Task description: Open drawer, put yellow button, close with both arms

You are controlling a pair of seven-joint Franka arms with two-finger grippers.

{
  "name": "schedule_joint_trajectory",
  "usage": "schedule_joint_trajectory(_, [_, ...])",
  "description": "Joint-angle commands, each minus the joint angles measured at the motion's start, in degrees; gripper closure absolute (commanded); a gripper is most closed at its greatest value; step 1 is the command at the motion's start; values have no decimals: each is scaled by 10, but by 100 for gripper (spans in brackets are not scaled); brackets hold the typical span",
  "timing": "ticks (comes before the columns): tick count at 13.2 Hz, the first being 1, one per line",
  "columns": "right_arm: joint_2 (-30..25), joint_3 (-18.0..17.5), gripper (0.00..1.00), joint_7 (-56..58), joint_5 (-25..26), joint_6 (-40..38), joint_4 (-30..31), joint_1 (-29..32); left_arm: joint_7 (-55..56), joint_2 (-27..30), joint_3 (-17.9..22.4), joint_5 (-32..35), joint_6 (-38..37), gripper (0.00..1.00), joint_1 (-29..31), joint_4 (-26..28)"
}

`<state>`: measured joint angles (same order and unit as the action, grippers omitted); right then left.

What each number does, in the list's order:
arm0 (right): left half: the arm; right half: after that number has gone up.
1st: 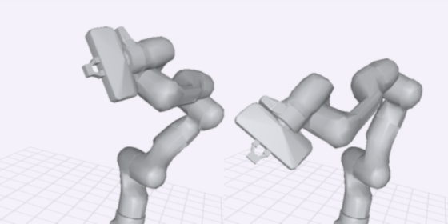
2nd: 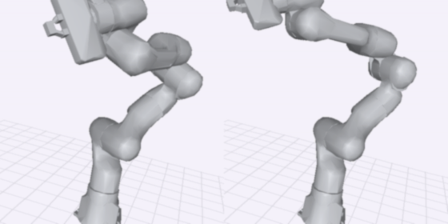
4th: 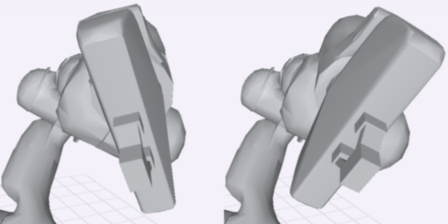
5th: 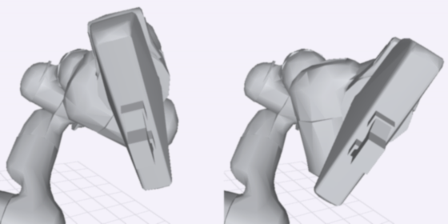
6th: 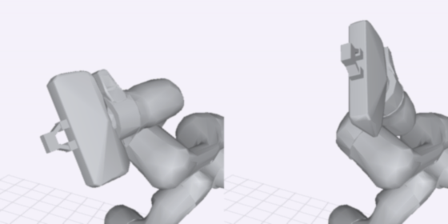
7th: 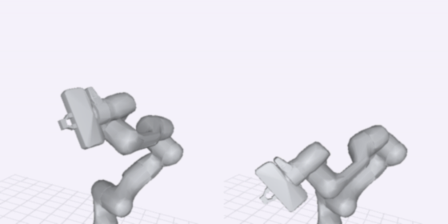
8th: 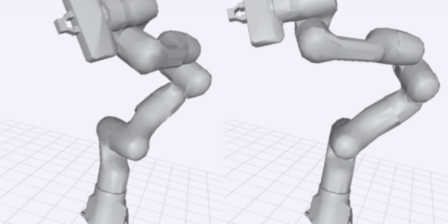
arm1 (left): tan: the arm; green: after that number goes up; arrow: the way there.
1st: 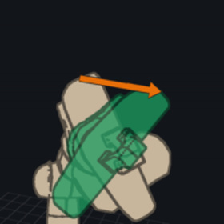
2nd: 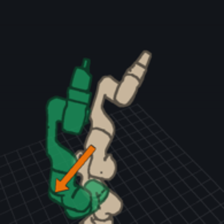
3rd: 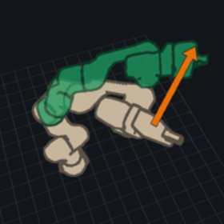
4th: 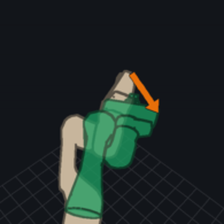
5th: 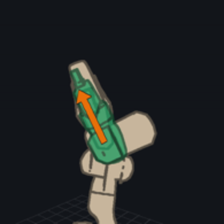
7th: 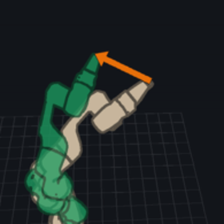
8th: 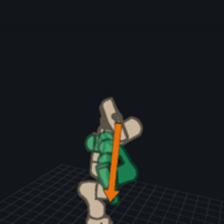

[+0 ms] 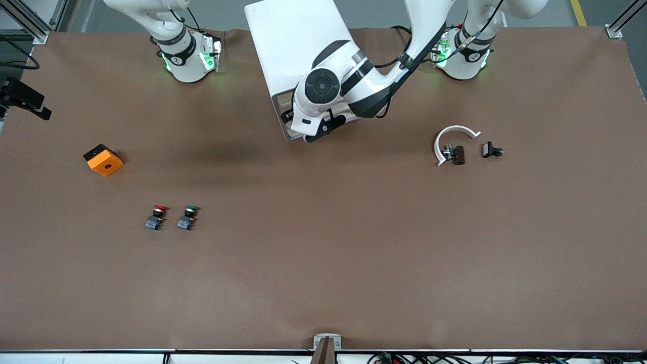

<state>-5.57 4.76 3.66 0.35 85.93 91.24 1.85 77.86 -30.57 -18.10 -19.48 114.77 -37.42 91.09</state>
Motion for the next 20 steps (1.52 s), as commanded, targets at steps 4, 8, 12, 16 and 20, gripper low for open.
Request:
schedule_joint_trajectory(4, [-12, -13, 0, 5, 4, -4, 4, 7, -24, -5, 21, 30, -42, 0, 83, -56])
schedule_joint_trajectory(8, [-12, -14, 0, -41, 0, -9, 5, 5, -160, 27, 21, 106, -123, 0, 164, -86])
schedule_joint_trajectory(12, [-12, -13, 0, -38, 0, -8, 4, 5, -353, 94, 19, 109, -191, 0, 275, -86])
schedule_joint_trajectory(16, [-11, -13, 0, -40, -10, -8, 5, 5, -556, 153, 22, 110, -249, 0, 397, -81])
schedule_joint_trajectory(20, [-11, -12, 0, -38, -10, -6, 4, 6, -677, 197, 18, 195, -266, 0, 480, -70])
